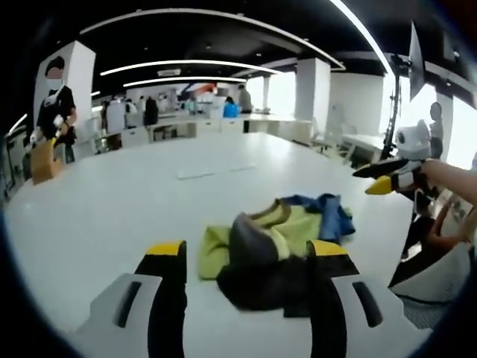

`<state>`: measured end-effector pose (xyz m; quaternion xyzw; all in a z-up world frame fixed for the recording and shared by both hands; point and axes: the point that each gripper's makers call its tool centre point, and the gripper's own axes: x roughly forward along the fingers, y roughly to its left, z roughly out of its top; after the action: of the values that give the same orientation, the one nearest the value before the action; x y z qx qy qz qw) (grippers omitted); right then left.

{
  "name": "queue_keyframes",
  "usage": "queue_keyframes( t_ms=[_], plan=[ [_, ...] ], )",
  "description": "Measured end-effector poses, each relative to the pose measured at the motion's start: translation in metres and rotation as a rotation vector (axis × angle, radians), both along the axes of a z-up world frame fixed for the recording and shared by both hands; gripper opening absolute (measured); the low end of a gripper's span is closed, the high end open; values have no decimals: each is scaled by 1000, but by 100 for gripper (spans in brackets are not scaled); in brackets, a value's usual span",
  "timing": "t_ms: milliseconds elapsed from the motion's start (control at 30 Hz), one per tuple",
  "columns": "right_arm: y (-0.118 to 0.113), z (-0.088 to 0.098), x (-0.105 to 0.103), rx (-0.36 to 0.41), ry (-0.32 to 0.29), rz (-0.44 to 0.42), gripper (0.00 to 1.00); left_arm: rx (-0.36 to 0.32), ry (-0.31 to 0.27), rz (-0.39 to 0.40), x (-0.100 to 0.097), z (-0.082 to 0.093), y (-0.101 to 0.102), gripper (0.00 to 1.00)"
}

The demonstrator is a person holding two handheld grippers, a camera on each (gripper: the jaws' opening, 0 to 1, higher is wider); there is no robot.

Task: Fold the garment on the visible template until the final outline fits inside the template.

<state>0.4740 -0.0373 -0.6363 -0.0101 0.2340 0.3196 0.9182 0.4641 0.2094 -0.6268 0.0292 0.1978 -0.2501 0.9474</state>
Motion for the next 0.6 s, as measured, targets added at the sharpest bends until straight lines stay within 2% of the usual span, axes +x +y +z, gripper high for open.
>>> queue_keyframes(
  t_ms=[200, 300, 367, 600],
  plan=[
    [12, -5, 17, -11, 12, 35, 65, 13, 8, -31, 17, -4, -4, 56],
    [17, -8, 26, -19, 21, 51, 65, -25, 29, -49, 23, -6, -10, 54],
    [20, -11, 30, -29, 29, 63, 65, -24, 28, -47, 29, -8, -10, 53],
    [27, -26, 42, -51, 65, 88, 62, 13, 71, -90, 40, -27, -20, 49]
  ],
)
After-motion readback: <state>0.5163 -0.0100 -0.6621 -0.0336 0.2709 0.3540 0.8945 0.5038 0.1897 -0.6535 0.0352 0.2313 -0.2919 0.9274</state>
